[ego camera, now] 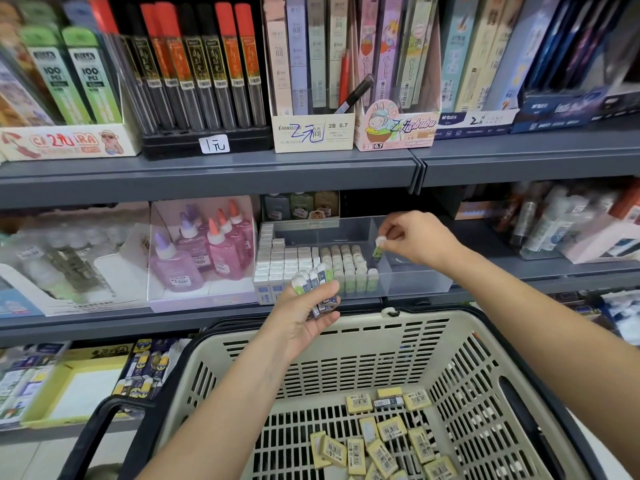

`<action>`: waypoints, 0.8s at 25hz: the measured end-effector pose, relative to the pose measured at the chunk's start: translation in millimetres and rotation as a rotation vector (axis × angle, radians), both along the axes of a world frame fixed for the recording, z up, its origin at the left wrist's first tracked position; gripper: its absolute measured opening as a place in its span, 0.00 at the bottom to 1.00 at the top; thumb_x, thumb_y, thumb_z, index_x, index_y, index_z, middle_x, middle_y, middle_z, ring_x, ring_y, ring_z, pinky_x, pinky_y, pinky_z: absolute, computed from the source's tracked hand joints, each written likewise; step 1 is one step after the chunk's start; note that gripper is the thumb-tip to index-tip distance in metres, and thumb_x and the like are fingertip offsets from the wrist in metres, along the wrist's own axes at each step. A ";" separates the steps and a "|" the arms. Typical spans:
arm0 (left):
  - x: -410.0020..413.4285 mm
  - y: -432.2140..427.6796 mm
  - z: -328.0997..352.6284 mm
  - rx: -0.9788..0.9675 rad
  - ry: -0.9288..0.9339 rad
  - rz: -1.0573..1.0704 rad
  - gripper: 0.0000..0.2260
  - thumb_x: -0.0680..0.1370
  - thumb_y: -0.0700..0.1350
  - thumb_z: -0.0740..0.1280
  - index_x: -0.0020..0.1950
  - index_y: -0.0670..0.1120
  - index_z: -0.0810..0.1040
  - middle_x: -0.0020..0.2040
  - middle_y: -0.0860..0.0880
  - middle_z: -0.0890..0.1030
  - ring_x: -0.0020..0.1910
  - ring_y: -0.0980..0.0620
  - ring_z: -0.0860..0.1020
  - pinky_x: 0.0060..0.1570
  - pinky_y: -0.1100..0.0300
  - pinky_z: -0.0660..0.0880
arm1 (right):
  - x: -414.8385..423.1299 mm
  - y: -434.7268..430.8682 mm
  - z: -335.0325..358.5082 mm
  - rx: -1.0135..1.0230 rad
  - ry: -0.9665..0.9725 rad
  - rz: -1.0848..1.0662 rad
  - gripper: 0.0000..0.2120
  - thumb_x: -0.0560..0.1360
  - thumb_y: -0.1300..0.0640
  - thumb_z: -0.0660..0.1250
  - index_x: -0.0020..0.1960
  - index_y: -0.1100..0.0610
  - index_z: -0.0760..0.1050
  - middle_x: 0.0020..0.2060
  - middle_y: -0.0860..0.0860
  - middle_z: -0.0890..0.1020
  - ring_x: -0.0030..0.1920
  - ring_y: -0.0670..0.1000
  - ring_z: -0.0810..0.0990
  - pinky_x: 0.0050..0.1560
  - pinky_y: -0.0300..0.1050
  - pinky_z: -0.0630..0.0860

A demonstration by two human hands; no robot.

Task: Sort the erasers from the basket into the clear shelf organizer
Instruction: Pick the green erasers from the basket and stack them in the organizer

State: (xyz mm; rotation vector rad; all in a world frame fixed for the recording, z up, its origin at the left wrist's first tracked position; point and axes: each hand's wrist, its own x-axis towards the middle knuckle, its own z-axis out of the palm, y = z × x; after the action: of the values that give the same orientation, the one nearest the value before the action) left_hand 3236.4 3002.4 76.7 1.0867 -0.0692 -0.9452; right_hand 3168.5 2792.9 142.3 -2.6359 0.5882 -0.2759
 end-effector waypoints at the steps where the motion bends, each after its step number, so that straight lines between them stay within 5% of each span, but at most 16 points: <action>1: 0.1 0.3 -1.3 0.007 0.002 0.001 0.23 0.64 0.38 0.75 0.57 0.40 0.75 0.38 0.45 0.82 0.33 0.52 0.81 0.27 0.62 0.77 | 2.3 0.8 -3.6 -0.015 0.032 0.008 0.04 0.72 0.51 0.69 0.41 0.46 0.74 0.34 0.40 0.77 0.42 0.47 0.79 0.49 0.46 0.77; 7: 1.3 0.8 -3.9 0.025 0.006 0.003 0.18 0.65 0.37 0.75 0.53 0.41 0.76 0.37 0.45 0.82 0.33 0.52 0.80 0.27 0.62 0.77 | 10.0 1.2 -17.3 -0.017 0.168 0.039 0.04 0.74 0.54 0.68 0.42 0.48 0.74 0.38 0.43 0.81 0.46 0.49 0.79 0.52 0.48 0.76; 13: 0.3 2.8 -4.0 0.025 0.003 0.000 0.21 0.66 0.37 0.75 0.57 0.38 0.75 0.37 0.45 0.82 0.33 0.52 0.81 0.27 0.62 0.77 | 12.5 7.2 -18.6 -0.263 0.221 0.109 0.01 0.75 0.52 0.65 0.47 0.49 0.74 0.44 0.45 0.81 0.48 0.51 0.78 0.46 0.44 0.70; 16: -0.8 3.3 -4.0 0.021 0.008 -0.009 0.22 0.66 0.38 0.75 0.58 0.37 0.75 0.37 0.45 0.82 0.33 0.52 0.81 0.28 0.62 0.77 | 13.3 11.9 -24.2 -0.190 0.239 0.126 0.01 0.75 0.54 0.65 0.45 0.48 0.74 0.41 0.45 0.79 0.49 0.52 0.79 0.49 0.46 0.73; 20: -2.5 0.7 -2.2 -0.042 0.036 -0.034 0.18 0.62 0.39 0.74 0.51 0.39 0.77 0.37 0.45 0.83 0.34 0.52 0.82 0.31 0.61 0.79 | 15.2 12.2 -27.0 -0.209 0.268 0.103 0.07 0.77 0.54 0.60 0.49 0.50 0.76 0.49 0.50 0.82 0.51 0.56 0.77 0.51 0.51 0.73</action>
State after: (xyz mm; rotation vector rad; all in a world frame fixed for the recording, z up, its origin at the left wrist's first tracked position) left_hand 3233.9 3003.1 74.5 1.0322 -0.0774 -0.9892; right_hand 3183.7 2805.1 115.2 -2.9203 0.5299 0.0521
